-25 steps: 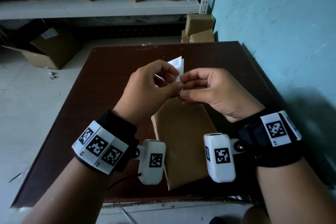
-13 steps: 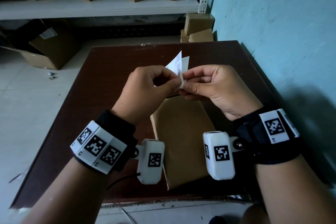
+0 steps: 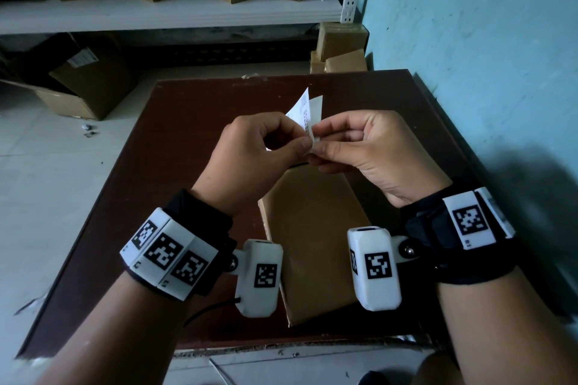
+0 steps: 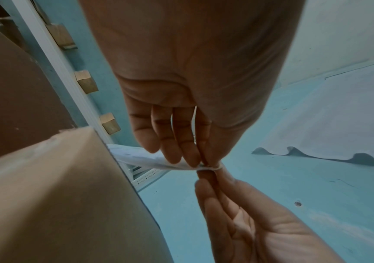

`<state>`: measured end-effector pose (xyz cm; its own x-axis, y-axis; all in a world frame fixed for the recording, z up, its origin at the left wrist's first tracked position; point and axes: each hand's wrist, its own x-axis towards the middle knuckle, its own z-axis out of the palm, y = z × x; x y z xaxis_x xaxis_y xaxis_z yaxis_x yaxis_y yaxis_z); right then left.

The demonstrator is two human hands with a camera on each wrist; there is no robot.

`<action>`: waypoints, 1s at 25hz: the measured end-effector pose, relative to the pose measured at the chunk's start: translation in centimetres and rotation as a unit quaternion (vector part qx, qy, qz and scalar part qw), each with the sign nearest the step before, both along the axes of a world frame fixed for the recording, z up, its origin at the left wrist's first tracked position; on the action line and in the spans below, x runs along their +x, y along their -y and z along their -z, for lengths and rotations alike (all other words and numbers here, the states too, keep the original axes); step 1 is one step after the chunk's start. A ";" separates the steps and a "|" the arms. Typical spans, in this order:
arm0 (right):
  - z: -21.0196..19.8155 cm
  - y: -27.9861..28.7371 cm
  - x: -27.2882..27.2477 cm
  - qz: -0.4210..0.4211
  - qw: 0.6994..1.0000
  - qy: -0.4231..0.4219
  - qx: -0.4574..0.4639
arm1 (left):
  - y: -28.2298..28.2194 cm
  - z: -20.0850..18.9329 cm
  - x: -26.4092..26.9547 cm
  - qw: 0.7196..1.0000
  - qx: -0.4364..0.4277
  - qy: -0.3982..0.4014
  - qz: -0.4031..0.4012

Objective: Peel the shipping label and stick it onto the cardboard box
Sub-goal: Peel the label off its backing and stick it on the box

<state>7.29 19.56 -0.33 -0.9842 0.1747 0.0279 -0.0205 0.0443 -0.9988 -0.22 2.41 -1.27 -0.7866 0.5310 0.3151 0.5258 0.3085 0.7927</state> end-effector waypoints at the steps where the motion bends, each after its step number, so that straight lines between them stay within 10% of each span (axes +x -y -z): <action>1: 0.0 0.0 0.0 0.002 1.000 0.000 0.005 | 0.0 0.0 0.0 1.000 -0.002 -0.003 -0.001; 25: 0.6 -0.4 -0.3 -0.009 0.999 -0.006 0.045 | -0.1 -0.4 0.3 0.996 -0.019 0.084 0.032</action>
<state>7.01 19.97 -0.91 -0.9866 0.1534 0.0550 -0.0343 0.1342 -0.9904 0.06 2.49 -0.83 -0.7908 0.5909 0.1597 0.4058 0.3107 0.8595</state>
